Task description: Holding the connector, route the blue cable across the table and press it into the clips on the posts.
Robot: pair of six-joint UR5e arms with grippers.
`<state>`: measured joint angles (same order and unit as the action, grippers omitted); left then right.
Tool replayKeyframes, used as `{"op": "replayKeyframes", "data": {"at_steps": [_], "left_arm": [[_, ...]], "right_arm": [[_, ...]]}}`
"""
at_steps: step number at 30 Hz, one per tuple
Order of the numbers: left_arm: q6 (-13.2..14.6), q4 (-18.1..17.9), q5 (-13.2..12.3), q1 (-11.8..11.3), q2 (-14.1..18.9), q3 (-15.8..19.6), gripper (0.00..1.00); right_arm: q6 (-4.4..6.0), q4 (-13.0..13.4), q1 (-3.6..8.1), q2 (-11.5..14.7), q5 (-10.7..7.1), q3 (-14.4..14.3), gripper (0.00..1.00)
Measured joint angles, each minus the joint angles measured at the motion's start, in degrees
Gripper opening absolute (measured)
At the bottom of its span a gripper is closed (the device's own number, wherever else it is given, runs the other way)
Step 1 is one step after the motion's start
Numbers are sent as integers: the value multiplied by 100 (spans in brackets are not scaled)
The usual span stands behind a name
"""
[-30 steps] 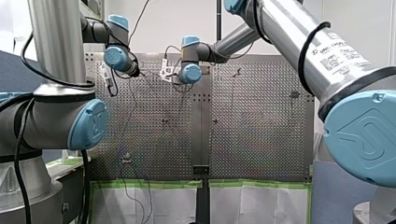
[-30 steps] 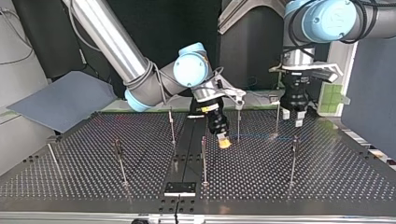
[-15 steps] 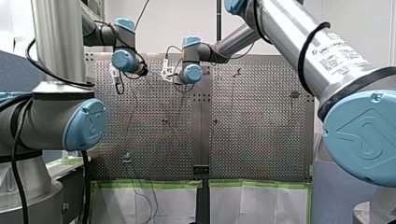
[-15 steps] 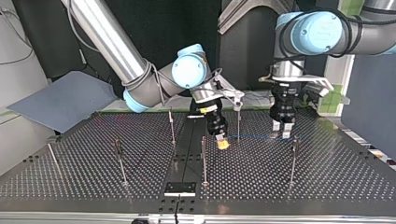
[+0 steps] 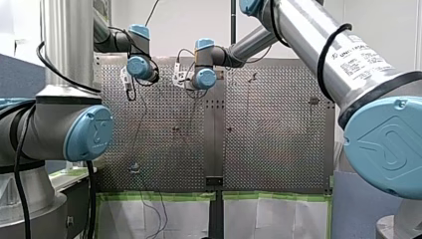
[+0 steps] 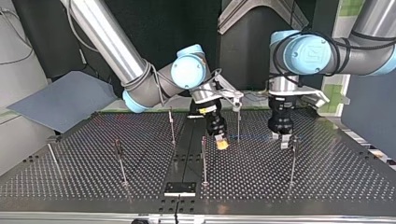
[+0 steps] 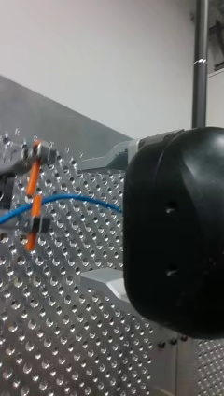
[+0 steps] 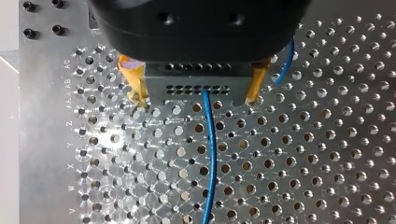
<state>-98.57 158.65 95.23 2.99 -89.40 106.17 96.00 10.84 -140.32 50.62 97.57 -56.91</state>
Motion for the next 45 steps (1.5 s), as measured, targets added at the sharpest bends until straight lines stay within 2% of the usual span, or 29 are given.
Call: {"op": "replayKeyframes", "data": {"at_steps": [14,21,22,23,24,25,26,27,28,29,30,32,45], "left_arm": [[35,-97,71,86,-600,-444,100],[66,-103,261,83,-759,-509,100],[63,-108,278,84,-761,-510,97],[58,-112,293,86,-763,-510,80],[52,-116,308,86,-763,-510,80],[48,-118,315,86,-764,-510,69],[46,-119,318,86,-764,-510,51],[44,-121,317,88,-764,-511,51],[42,-121,315,90,-764,-511,35],[40,-122,313,94,-764,-512,24],[37,-122,311,99,-765,-512,24],[34,-121,309,105,-766,-512,1],[-30,-88,320,160,-767,-498,1]], "right_arm": [[15,7,16,-2,-38,0,0],[17,7,16,-3,-52,-1,0],[17,6,17,-3,-53,0,0],[19,4,17,-2,-54,-1,0],[21,4,17,-2,-54,-1,0],[22,4,17,-3,-53,-1,0],[24,4,17,-2,-54,-1,0],[25,5,18,-2,-53,-1,0],[25,5,17,-3,-53,-1,0],[27,6,17,-3,-55,-1,0],[29,6,16,-2,-57,-1,0],[32,5,16,-3,-60,-1,0],[69,-4,-4,-9,-76,-15,0]]}}
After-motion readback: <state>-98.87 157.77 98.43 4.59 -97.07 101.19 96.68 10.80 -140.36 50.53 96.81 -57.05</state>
